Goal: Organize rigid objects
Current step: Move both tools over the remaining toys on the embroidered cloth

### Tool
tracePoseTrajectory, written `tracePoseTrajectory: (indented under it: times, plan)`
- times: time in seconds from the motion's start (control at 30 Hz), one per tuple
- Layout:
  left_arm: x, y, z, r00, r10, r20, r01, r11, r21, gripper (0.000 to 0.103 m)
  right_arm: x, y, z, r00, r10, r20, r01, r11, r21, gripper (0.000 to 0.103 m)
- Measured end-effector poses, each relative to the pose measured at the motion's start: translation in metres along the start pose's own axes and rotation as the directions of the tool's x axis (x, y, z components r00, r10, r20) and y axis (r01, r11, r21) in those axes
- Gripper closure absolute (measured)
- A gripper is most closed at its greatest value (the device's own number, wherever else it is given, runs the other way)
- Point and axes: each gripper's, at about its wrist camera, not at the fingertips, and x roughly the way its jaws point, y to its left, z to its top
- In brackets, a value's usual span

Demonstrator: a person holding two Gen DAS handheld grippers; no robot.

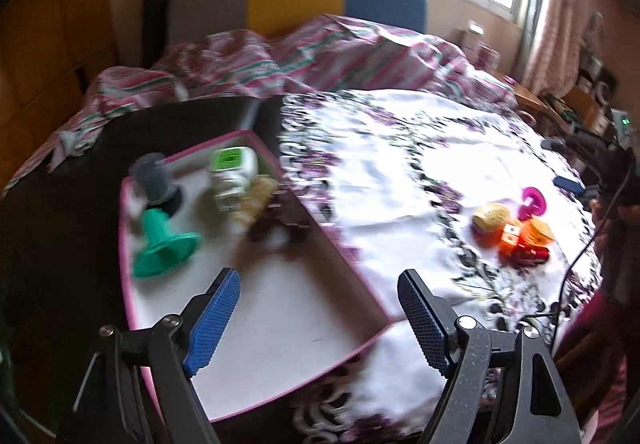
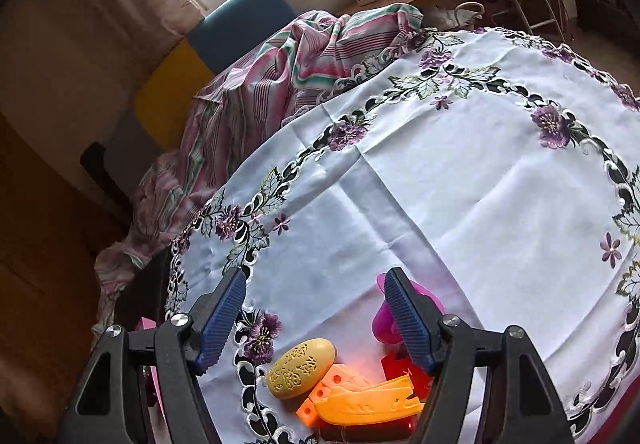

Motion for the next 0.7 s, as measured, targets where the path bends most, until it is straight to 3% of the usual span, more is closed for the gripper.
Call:
tracePoseTrajectory:
  times: [0.23, 0.43, 0.7]
  plan:
    - [0.030, -0.052, 0.011, 0.992, -0.112, -0.065, 0.118, 0.988, 0.104, 0.022, -0.003, -0.013, 0.002, 0.999, 0.044, 0.013, -0.045, 0.995, 0.085, 0.030]
    - [0.061, -0.088, 0.017, 0.975, -0.173, -0.137, 0.194, 0.968, 0.158, 0.028, 0.001, -0.014, 0.002, 0.998, 0.060, -0.006, -0.059, 0.994, 0.091, 0.029]
    - [0.103, -0.142, 0.036, 0.953, -0.234, -0.191, 0.283, 0.912, 0.298, 0.031, 0.003, -0.013, 0.001, 0.998, 0.069, -0.011, -0.068, 0.994, 0.086, 0.029]
